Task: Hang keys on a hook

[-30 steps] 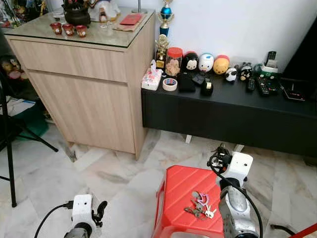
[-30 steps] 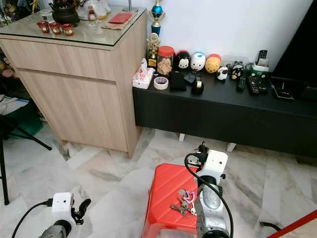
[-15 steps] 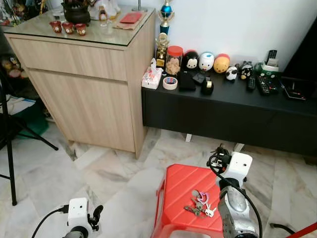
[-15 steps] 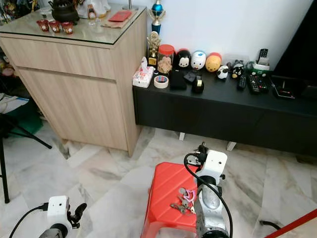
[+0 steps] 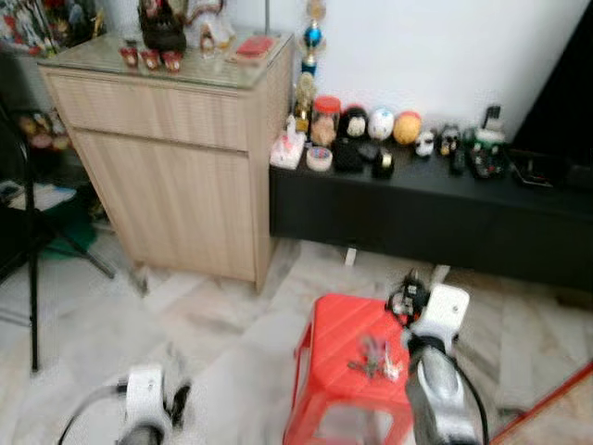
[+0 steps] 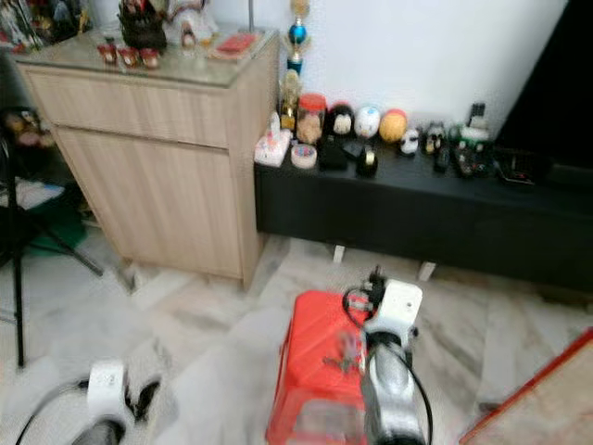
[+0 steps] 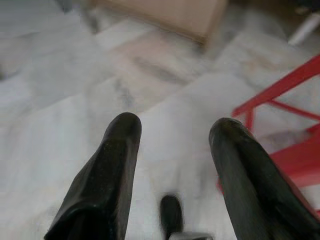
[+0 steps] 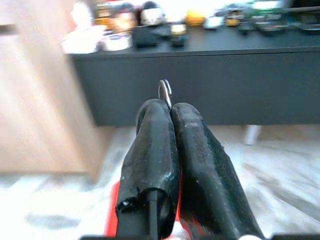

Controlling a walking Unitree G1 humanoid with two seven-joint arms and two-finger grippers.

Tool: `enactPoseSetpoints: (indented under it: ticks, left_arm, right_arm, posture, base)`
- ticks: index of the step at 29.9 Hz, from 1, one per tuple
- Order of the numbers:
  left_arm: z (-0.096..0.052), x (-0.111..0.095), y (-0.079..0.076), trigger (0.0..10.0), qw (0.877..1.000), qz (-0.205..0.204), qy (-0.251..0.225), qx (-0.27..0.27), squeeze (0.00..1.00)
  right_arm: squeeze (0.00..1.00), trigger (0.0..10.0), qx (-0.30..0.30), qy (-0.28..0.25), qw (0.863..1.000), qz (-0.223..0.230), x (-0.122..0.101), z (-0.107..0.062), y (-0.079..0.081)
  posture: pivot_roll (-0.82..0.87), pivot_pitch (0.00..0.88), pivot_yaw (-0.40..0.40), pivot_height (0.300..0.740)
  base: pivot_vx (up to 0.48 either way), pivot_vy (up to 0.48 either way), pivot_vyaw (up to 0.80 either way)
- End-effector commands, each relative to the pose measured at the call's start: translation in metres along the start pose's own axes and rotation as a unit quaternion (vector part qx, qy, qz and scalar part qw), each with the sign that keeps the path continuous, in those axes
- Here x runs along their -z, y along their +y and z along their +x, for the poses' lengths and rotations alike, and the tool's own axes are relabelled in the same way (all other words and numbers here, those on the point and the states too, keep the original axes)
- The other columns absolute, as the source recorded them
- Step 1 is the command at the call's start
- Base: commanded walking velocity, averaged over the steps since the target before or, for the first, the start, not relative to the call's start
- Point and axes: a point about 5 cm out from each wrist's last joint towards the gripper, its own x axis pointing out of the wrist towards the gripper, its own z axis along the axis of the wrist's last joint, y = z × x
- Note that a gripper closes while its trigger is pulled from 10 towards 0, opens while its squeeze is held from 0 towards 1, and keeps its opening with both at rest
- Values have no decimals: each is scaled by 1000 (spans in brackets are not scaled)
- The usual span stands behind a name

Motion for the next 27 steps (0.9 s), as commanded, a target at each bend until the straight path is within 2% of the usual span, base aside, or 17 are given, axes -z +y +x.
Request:
enactPoseSetpoints:
  ticks: [1, 7, 21, 23, 27]
  left_arm:
    - [-6, 14, 0, 10000, 1000, -2, 29, 1, 0]
    - [-5, 13, 0, 10000, 1000, -2, 25, 2, 0]
    - [-5, 14, -4, 10000, 999, 16, 30, 11, 0]
    - [-5, 13, -4, 10000, 999, 16, 30, 11, 0]
    - [-4, 14, -5, 10000, 999, 17, 30, 12, 0]
  right_arm:
    - [0, 10000, 4, 8, 1000, -2, 4, -3, -2]
    - [0, 10000, 3, 8, 1000, -1, 4, -3, 0]
    - [0, 10000, 11, 13, 1000, -1, 6, -4, -2]
    - [0, 10000, 14, 18, 1000, -4, 8, -4, -3]
    - [0, 10000, 36, 59, 998, -10, 25, -10, -13]
  posture:
    - [74, 3, -61, 740]
    - [78, 10, -62, 740]
    - [76, 15, -62, 740]
    - [74, 14, -65, 740]
    - [75, 13, -67, 740]
  base:
    - [-281, 0, 0]
    - [-274, 0, 0]
    - [0, 0, 0]
    - [0, 0, 0]
    - [0, 0, 0]
